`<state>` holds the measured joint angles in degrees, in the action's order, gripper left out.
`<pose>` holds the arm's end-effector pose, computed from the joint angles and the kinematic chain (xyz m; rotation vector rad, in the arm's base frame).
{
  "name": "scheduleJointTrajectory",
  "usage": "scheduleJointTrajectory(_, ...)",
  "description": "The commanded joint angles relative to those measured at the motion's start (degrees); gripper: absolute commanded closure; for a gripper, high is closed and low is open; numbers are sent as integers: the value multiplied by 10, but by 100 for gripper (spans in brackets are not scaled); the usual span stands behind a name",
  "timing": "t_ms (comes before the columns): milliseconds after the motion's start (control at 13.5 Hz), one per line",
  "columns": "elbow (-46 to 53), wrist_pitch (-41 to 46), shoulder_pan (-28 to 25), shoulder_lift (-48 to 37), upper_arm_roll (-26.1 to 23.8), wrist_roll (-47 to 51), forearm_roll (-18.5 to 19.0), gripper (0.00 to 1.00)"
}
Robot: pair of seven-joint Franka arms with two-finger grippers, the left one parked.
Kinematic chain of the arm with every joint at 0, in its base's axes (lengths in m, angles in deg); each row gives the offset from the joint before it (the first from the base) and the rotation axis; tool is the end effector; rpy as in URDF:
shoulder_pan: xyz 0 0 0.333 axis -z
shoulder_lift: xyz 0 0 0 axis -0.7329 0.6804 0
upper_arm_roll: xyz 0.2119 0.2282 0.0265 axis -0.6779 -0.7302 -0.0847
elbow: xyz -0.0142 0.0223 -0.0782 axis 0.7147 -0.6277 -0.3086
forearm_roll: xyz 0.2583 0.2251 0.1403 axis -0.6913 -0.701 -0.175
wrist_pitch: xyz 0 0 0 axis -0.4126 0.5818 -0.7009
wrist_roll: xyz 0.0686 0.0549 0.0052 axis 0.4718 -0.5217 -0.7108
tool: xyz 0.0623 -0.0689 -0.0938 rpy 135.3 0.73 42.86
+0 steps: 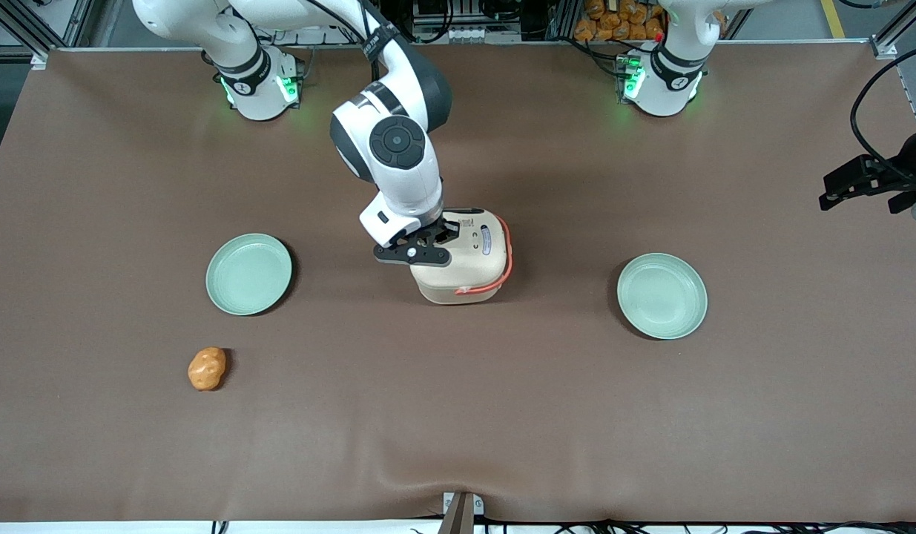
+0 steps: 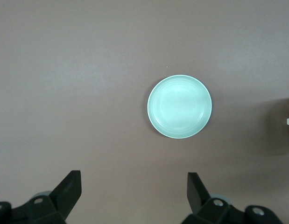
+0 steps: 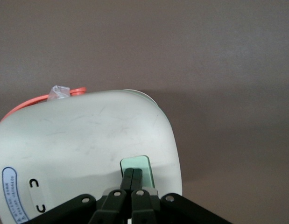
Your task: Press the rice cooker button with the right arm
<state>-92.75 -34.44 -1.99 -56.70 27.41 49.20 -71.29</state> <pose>0.4976 0.4473 0.3568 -3.1083 0.1556 0.0499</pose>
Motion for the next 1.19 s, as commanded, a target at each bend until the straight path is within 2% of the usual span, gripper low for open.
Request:
scheduleJointTrajectory(0, 58, 63, 10, -8, -1, -2, -5, 98)
scheduleJointTrajectory(74, 78, 85, 12, -14, -1, -3, -4, 97)
scheduleJointTrajectory(296, 130, 146, 42, -27, 1, -8, -3, 73)
scheduleJointTrajectory(370, 141, 166, 53, -36, 1, -18, -2, 56)
scheduleJointTrajectory(444, 145, 186, 59, -55, 3, -35, 3, 24)
scheduleJointTrajectory(519, 145, 195, 72, -74, 6, -43, 5, 0)
scheduleJointTrajectory(889, 145, 259, 152, -146, 25, -82, 3, 0)
scheduleJointTrajectory(1111, 143, 324, 213, -182, 37, -226, 17, 0)
